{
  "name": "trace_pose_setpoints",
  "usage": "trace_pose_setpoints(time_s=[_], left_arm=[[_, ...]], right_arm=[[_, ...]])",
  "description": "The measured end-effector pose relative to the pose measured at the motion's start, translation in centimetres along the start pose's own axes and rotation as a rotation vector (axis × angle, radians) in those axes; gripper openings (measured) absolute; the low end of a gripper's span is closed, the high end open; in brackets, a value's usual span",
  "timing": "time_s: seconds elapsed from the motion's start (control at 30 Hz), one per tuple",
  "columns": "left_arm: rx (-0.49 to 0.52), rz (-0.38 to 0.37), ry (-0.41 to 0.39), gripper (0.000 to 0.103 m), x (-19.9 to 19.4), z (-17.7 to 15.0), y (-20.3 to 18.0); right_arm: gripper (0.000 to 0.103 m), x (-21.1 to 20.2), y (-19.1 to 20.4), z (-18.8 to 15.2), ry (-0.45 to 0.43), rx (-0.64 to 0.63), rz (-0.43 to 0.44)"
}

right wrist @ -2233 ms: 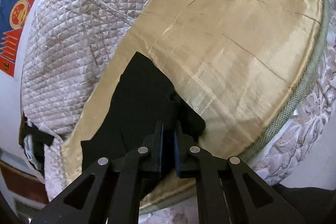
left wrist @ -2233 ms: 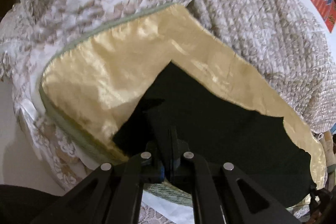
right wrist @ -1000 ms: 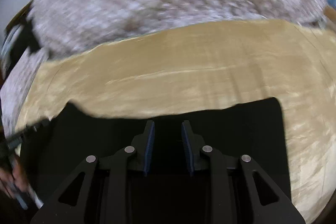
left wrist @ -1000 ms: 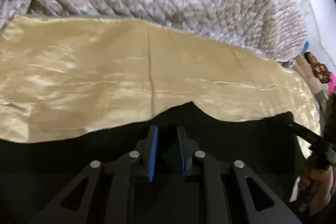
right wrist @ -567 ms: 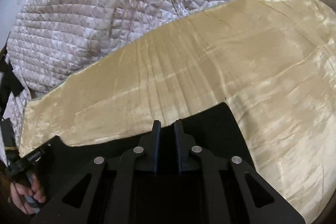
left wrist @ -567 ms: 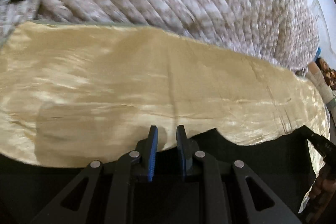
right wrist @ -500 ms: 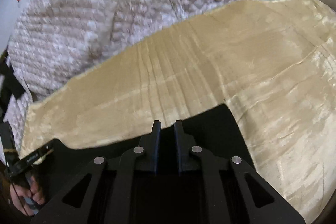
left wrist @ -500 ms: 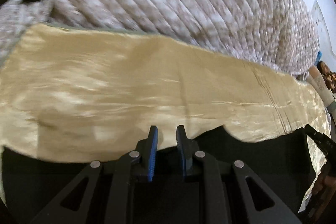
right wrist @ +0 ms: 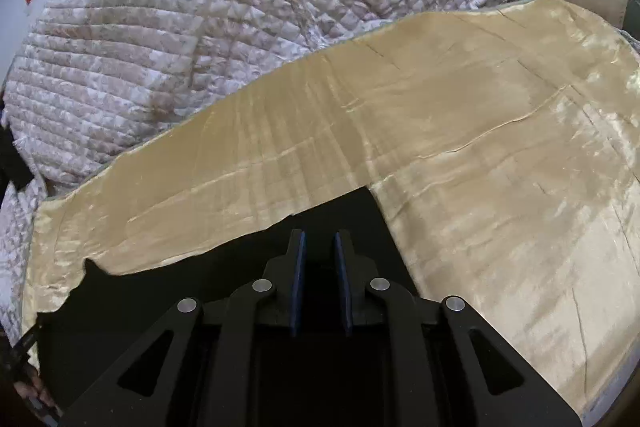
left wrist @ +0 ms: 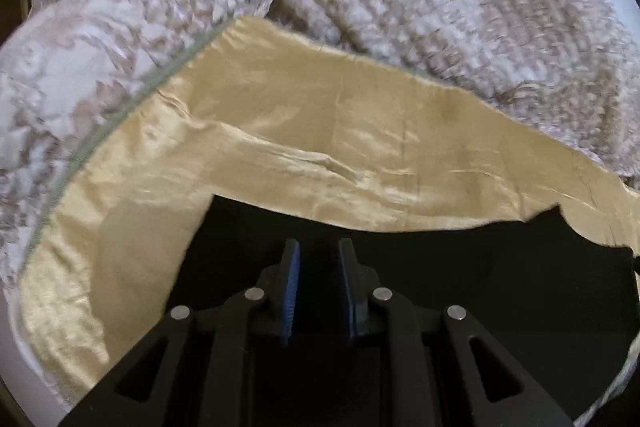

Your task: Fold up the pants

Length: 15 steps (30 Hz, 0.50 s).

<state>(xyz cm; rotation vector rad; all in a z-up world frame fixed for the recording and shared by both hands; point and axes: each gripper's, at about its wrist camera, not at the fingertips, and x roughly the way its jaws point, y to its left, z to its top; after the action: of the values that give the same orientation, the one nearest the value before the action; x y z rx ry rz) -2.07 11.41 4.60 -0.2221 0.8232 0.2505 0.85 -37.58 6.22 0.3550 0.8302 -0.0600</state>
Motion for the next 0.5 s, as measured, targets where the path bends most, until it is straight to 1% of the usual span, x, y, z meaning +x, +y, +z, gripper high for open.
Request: trace_pose_setpoints(time_s=[0.07,0.13,0.2,0.23,0.27,0.3,0.4,0.43,0.5], left_arm=[[0.002,-0.01,-0.017,0.022,-1.6,-1.3,0.2],[-0.001,-0.012,-0.023,0.023,-2.8,-2.6,0.8],[-0.02,0.011,-0.002,0.025,-2.9,-3.9,1.5],[-0.027,0.018,0.013,0.025,-2.7,-4.4,1.7],[-0.035,0.027,0.028,0.025,-2.4,-5.1,2.1],[-0.037,0.023,0.016,0.025,-2.4,-5.4,2.3],[-0.012,0.055,0.007,0.026,-3.3,-5.6,1.8],[-0.011,0.061,0.005,0.026,-3.7,-5.7,1.6],[-0.006,0.055,-0.004,0.026,-4.4,-6.2,1.0]], right_arm=[[0.015,-1.2,1.6,-1.1,-0.004,-0.052,0.051],[0.02,-2.5,3.1,-2.4,-0.018,-0.109,0.091],[0.036,-3.7,4.4,-4.4,-0.031,-0.158,0.123],[0.039,-3.9,4.8,-5.1,-0.027,-0.174,0.132],[0.039,-3.9,5.3,-6.0,-0.014,-0.2,0.138],[0.039,-3.7,5.6,-6.8,0.004,-0.224,0.133],[0.039,-2.5,5.5,-7.8,0.052,-0.239,0.112],[0.039,-2.4,5.4,-7.7,0.049,-0.239,0.104],[0.039,-2.9,5.5,-7.5,0.015,-0.238,0.105]])
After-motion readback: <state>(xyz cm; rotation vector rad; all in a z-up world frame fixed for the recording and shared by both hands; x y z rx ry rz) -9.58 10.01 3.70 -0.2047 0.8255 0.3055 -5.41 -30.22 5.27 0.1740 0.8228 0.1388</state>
